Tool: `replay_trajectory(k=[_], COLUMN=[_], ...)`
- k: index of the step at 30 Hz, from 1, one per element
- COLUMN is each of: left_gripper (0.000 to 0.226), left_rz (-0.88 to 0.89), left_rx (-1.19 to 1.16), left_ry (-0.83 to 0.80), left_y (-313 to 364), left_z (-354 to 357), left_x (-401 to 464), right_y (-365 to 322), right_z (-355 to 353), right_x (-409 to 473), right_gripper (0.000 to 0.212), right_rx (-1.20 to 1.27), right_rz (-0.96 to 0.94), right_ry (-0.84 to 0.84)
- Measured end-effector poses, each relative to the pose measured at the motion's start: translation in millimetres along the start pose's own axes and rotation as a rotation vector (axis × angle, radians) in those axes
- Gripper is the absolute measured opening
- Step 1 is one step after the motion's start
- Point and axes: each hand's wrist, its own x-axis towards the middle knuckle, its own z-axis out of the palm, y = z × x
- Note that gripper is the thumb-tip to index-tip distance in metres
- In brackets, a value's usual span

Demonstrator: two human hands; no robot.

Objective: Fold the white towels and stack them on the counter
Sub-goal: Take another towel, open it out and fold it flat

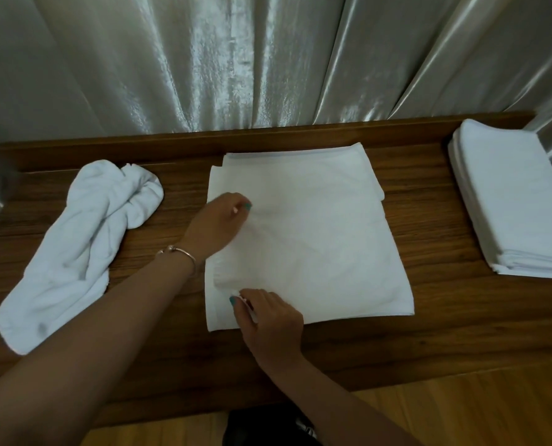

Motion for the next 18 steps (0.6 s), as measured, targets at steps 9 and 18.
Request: replay_trajectory(k=[9,18], left_gripper=[0.045,0.050], left_rz=[-0.579,-0.771], left_rx=[0.082,-0.146], left_ry=[-0.134,-0.209], left_y=[-33,-34], left_z=[-16,-23], left_x=[-17,-22], right_y=[0,-3], right_z=[7,9], right_x=[4,0], right_gripper=[0.028,0.034], right_rx=[0.005,0.068], right_rz=[-0.089,-0.098], right_ry=[0.043,0.042])
